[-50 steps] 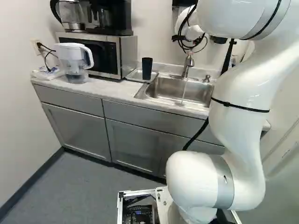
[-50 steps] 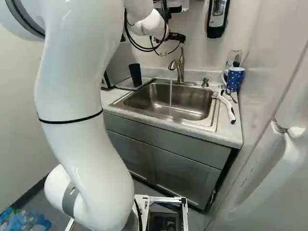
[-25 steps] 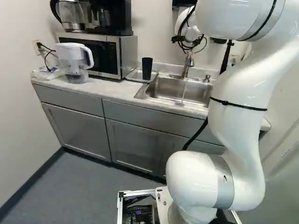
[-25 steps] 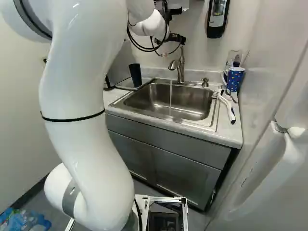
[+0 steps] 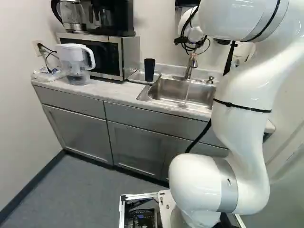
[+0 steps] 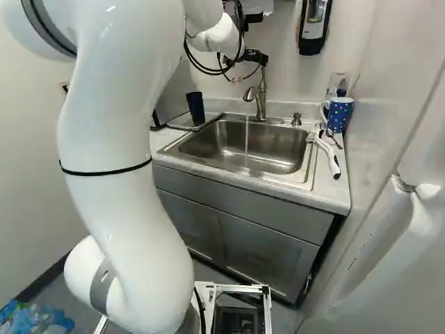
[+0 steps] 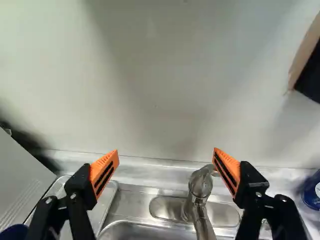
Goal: Rinse the cup and place it in the tray
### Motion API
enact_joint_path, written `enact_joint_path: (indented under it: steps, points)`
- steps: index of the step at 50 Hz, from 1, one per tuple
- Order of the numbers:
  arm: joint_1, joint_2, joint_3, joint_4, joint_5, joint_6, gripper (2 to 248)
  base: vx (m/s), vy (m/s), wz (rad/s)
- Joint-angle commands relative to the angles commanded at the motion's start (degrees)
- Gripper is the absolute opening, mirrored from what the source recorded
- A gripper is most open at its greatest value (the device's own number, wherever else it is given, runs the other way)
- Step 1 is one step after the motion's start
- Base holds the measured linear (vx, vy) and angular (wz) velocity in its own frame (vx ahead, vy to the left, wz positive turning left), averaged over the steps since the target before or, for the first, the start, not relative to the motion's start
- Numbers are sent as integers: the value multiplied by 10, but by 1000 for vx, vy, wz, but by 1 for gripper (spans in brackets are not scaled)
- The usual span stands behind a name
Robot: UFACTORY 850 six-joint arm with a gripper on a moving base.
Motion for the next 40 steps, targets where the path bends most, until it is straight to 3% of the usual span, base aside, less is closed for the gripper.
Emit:
enact_joint_path:
  steps: [40]
  points:
    - [9, 30, 34, 0, -31, 0, 247, 0, 0, 0]
